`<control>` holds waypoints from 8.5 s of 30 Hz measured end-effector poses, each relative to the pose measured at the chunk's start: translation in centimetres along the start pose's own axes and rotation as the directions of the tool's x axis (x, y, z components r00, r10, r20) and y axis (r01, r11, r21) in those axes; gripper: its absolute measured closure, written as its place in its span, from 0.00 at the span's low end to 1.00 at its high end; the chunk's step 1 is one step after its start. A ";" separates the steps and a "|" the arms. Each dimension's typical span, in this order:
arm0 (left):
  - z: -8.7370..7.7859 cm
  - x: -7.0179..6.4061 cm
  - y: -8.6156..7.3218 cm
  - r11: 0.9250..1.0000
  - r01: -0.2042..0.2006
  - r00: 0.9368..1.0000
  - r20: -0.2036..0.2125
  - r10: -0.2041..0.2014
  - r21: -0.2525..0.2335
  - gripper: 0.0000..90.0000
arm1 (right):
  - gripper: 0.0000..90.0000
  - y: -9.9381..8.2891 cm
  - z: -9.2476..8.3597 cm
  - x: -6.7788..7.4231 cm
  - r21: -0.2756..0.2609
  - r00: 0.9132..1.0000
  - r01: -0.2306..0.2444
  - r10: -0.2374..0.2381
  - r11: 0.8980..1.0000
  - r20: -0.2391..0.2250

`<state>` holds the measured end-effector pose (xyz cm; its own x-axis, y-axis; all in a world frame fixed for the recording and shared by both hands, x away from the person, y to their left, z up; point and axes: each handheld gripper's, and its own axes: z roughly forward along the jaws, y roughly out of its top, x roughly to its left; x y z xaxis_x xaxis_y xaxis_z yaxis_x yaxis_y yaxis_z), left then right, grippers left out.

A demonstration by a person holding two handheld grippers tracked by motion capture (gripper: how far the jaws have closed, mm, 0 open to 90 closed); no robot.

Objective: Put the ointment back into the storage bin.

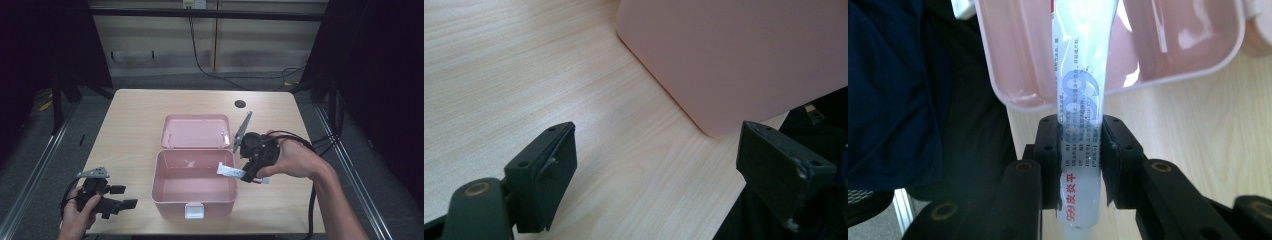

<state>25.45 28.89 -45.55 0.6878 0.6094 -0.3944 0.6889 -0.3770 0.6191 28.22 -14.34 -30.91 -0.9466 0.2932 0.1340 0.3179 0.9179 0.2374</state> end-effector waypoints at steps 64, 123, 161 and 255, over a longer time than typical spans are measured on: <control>-0.1 0.1 0.0 1.000 -0.006 1.000 0.004 0.006 -0.001 0.18 | 0.80 9.9 9.5 1.2 0.081 0.976 0.158 -0.144 0.984 -0.162; -0.2 0.1 0.0 1.000 -0.004 1.000 0.005 0.004 -0.004 0.18 | 0.79 11.8 16.6 1.4 0.139 0.944 0.230 -0.186 0.963 -0.273; -0.2 0.1 0.0 1.000 -0.004 1.000 0.003 0.004 -0.004 0.18 | 0.72 10.9 14.5 1.0 0.101 0.954 0.198 -0.167 0.975 -0.250; 0.0 0.1 -0.1 1.000 0.008 1.000 0.000 -0.008 -0.001 0.18 | 0.59 -3.8 2.0 1.9 -0.160 1.000 -0.001 0.006 0.987 0.031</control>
<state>25.47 28.99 -45.60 0.6827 0.6119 -0.3994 0.6938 -0.3713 0.6170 25.11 -16.78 -33.53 -0.9460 0.3064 0.1058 0.3229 0.8632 0.3880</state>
